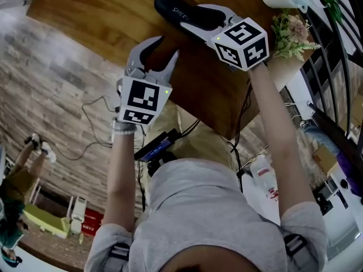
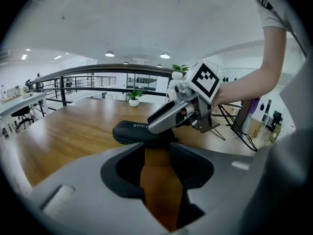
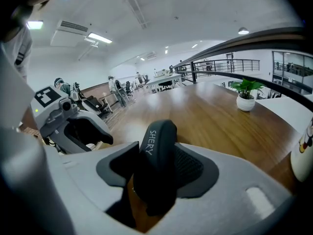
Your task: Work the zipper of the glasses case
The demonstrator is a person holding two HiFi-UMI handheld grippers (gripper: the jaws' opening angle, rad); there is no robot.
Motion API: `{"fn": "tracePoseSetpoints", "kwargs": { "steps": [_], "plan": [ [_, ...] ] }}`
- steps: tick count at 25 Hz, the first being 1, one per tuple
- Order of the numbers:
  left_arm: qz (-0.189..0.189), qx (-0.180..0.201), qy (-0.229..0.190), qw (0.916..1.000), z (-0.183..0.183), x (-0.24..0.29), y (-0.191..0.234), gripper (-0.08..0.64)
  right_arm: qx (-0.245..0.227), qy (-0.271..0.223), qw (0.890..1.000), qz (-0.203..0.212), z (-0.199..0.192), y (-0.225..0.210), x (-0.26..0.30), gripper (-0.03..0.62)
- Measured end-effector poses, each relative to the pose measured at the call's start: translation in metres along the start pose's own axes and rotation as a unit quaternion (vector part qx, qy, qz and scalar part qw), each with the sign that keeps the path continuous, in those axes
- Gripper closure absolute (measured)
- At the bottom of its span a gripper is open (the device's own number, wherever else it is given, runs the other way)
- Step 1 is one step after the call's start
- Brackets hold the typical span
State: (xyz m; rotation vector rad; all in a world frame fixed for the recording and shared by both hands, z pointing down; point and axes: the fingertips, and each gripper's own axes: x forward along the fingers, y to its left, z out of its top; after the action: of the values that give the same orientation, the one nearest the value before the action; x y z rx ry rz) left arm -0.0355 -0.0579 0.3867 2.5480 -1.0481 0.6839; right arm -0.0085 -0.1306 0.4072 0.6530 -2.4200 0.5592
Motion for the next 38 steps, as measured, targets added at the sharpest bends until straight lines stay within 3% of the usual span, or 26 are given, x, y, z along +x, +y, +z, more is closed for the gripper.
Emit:
{"fn": "tracePoseSetpoints", "kwargs": {
  "steps": [6, 22, 31, 38],
  "plan": [
    [-0.011, 0.010, 0.023, 0.9996, -0.007, 0.018, -0.014, 0.397, 0.043, 0.000, 0.999, 0.022, 0.001, -0.006, -0.001, 0.370],
    [-0.016, -0.006, 0.075, 0.9970, -0.016, 0.062, -0.036, 0.399, 0.067, 0.003, 0.997, 0.048, 0.003, -0.008, -0.001, 0.371],
    [0.008, -0.010, 0.100, 0.9949, -0.022, 0.073, -0.032, 0.413, 0.067, -0.002, 0.996, 0.055, 0.006, -0.006, 0.001, 0.371],
    [0.041, -0.010, 0.103, 0.9938, -0.022, 0.074, -0.026, 0.501, 0.059, -0.004, 0.997, 0.050, 0.006, -0.004, 0.001, 0.370]
  ]
}}
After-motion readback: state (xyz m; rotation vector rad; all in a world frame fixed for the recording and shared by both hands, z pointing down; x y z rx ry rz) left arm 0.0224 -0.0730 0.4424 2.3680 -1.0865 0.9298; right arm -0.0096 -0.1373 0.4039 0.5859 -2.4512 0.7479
